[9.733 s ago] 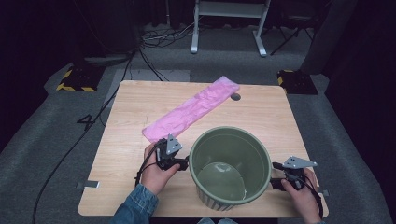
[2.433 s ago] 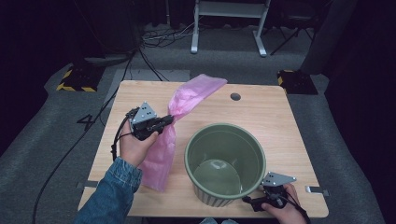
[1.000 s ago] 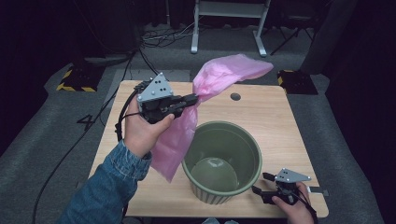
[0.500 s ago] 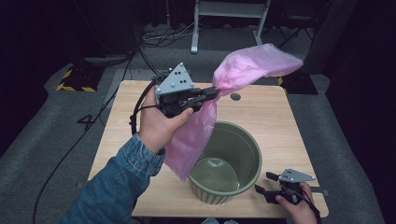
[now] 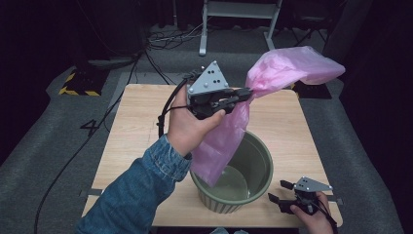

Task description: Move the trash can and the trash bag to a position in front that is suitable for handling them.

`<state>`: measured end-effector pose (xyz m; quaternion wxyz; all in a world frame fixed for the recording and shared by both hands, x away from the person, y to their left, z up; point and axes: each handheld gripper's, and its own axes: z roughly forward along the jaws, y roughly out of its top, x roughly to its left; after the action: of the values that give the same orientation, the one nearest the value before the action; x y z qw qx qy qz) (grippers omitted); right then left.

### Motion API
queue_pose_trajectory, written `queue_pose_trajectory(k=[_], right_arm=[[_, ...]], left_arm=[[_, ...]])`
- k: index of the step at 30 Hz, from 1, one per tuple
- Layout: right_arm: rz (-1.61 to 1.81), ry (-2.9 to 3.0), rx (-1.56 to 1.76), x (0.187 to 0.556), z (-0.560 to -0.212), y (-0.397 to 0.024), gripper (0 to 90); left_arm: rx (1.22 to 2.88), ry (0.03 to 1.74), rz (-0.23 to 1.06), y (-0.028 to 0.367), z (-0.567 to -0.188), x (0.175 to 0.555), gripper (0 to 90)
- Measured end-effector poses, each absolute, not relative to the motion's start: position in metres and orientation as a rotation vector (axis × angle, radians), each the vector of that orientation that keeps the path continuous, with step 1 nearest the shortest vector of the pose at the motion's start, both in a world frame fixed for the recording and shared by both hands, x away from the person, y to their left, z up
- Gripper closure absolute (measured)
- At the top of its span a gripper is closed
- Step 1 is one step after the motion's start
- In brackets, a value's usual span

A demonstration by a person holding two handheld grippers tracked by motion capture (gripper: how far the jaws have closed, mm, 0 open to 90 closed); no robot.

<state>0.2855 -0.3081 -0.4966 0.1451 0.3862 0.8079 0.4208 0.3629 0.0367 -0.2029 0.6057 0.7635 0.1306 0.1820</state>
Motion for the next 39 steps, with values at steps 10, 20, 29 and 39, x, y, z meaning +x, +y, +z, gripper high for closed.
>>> queue_pose_trajectory(k=[10, 20, 29, 39], right_arm=[[1.202, 2.341, 1.120, 0.286, -0.500, -0.307, 25.5], [1.197, 2.334, 1.126, 0.286, -0.498, -0.310, 25.5], [1.198, 2.324, 1.132, 0.286, -0.497, -0.313, 25.5], [1.191, 2.333, 1.137, 0.286, -0.499, -0.312, 25.5]], left_arm=[[1.784, 0.275, 0.355, 0.019, -0.230, 0.365, 89.7], [1.781, 0.229, 0.266, 0.005, -0.241, 0.362, 89.6], [1.759, 0.247, 0.174, 0.008, -0.261, 0.370, 89.4], [1.774, 0.263, 0.175, 0.011, -0.279, 0.369, 89.3]])
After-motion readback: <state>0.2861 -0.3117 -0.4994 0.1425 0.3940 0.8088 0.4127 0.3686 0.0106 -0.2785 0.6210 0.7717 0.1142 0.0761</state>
